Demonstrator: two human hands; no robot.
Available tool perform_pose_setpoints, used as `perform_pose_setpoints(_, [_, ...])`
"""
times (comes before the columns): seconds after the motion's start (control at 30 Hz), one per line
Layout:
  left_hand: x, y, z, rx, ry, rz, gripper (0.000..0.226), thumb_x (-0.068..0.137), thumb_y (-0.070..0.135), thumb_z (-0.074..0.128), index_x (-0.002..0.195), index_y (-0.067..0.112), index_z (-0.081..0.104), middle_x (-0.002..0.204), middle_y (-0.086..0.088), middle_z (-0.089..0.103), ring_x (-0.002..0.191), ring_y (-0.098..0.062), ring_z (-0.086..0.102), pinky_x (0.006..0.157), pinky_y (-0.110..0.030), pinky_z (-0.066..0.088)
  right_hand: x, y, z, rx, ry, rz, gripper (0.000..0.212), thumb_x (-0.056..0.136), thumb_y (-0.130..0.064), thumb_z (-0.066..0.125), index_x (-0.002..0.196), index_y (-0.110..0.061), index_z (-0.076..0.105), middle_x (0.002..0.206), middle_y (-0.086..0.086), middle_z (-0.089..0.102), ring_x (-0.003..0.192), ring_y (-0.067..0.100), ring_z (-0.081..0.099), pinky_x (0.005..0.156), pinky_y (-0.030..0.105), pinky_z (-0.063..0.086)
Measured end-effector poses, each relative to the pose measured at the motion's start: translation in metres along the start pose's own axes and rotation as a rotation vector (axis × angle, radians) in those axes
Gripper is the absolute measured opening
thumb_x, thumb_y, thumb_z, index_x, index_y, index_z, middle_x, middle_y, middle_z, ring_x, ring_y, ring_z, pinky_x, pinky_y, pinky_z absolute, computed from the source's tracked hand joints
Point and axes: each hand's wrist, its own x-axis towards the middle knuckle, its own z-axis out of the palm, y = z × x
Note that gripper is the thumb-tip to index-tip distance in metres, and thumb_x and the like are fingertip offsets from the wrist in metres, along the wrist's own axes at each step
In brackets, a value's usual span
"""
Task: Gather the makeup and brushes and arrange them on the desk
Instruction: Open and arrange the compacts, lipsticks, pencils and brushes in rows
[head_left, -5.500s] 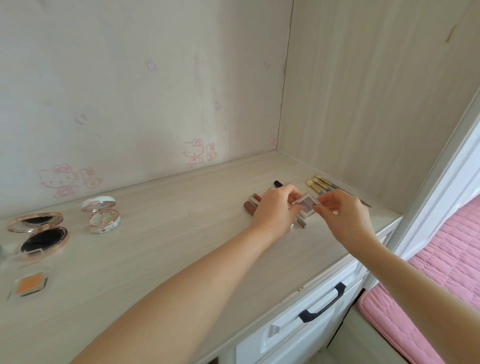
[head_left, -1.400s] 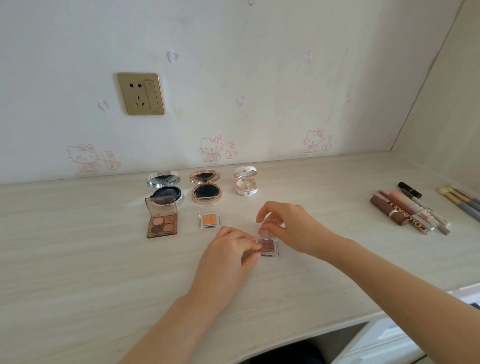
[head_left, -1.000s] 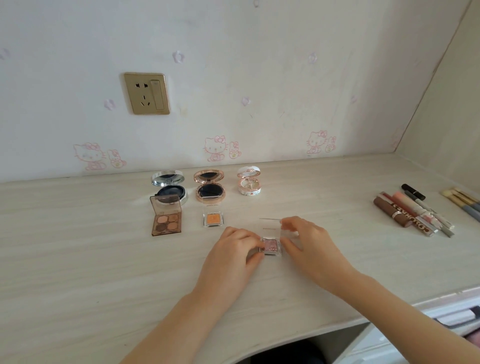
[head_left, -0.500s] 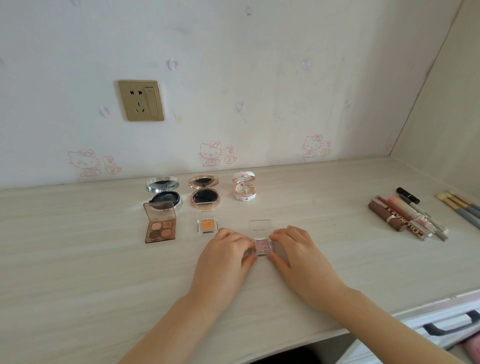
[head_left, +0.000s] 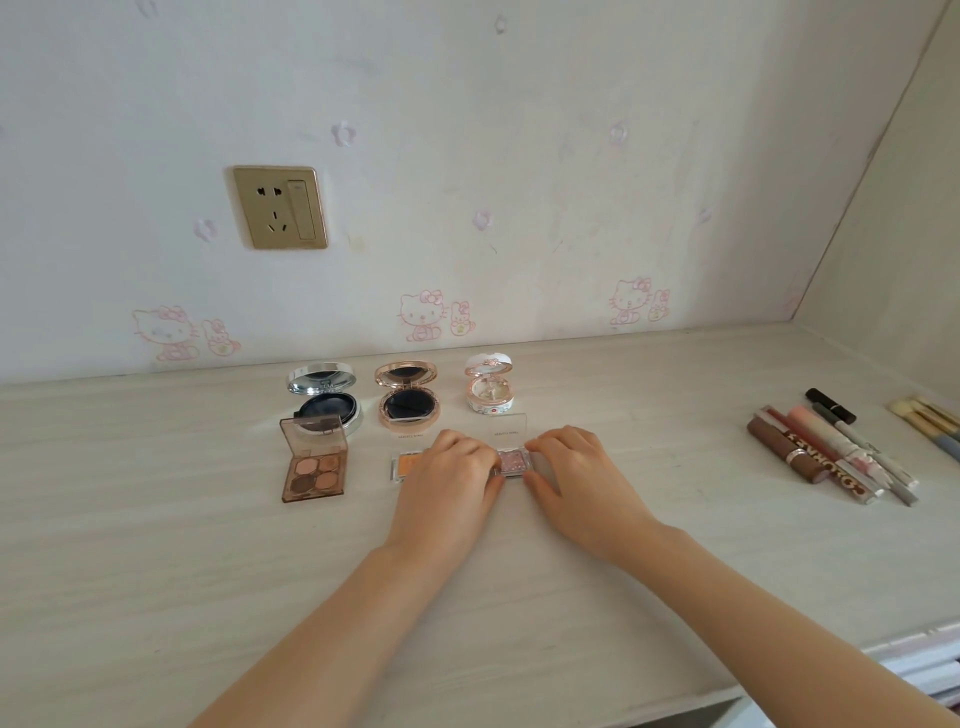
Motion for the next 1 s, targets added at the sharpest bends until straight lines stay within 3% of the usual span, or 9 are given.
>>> perform_pose_setpoints(0.53, [0.005,-0.001,0.000,0.000,0.003,-0.045,0.013,0.087,0.025,0.063,0.095,0.019,0.070,0.092,0.009,0.068,0.101,-0.013,0.052,0.077,-0.024,0.042,0.001,-0.003,0.000,0.005,0.010,0.019,0.029,0.094,-0.027,0.050,0.119,-0.015,0.058,0.122,0.003,0.055,0.115,0.028,0.049,0.099,0.033,0.039])
perform_pose_setpoints(0.83, [0.003,0.005,-0.006,0.030,0.003,-0.043,0.014,0.082,0.021,0.068,0.096,0.019,0.070,0.105,0.012,0.066,0.109,-0.012,0.052,0.078,-0.023,0.042,-0.004,-0.001,-0.009,-0.012,-0.028,0.035,0.036,0.095,-0.029,0.047,0.129,-0.016,0.051,0.133,0.000,0.050,0.126,0.022,0.041,0.103,0.029,0.035])
perform_pose_setpoints(1.0, [0.001,0.017,-0.004,0.010,-0.027,0.002,0.015,0.079,0.014,0.069,0.094,0.016,0.071,0.098,0.010,0.067,0.103,-0.015,0.053,0.079,-0.029,0.050,-0.021,0.013,-0.025,-0.024,-0.037,0.057,0.040,0.097,-0.029,0.045,0.135,-0.016,0.045,0.138,0.000,0.046,0.131,0.018,0.036,0.103,0.024,0.032])
